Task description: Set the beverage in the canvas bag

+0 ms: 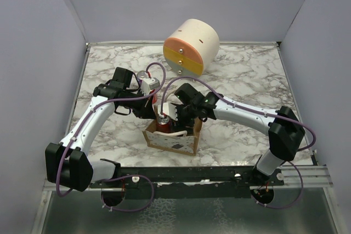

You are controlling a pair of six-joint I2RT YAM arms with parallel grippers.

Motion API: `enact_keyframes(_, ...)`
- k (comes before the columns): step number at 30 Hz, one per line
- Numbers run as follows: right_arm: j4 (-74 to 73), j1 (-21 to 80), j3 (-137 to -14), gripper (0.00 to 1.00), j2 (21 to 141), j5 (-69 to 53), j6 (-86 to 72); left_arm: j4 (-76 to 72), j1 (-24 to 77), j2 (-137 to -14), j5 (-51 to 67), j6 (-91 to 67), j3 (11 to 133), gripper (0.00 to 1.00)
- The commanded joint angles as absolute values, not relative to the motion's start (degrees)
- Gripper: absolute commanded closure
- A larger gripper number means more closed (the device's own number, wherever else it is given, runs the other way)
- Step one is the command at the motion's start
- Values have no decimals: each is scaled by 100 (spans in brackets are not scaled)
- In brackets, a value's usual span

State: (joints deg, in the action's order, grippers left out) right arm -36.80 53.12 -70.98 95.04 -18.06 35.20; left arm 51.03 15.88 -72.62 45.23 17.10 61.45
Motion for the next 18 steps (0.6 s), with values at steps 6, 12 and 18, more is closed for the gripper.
enact_keyframes(6, -3726, 5256, -7492, 20, 9543, -1720, 3590, 5109, 1601, -7097, 4595, 1812, 6082, 100)
enact_keyframes(12, -3820, 5255, -7555, 15, 9449, -1775, 3622, 5098, 1600, -7089, 4584, 1816, 6082, 100)
enact_keyframes(18, -3914, 5254, -7584, 16, 9120, -2028, 3731, 5092, 1601, -7086, 4574, 1795, 6082, 100)
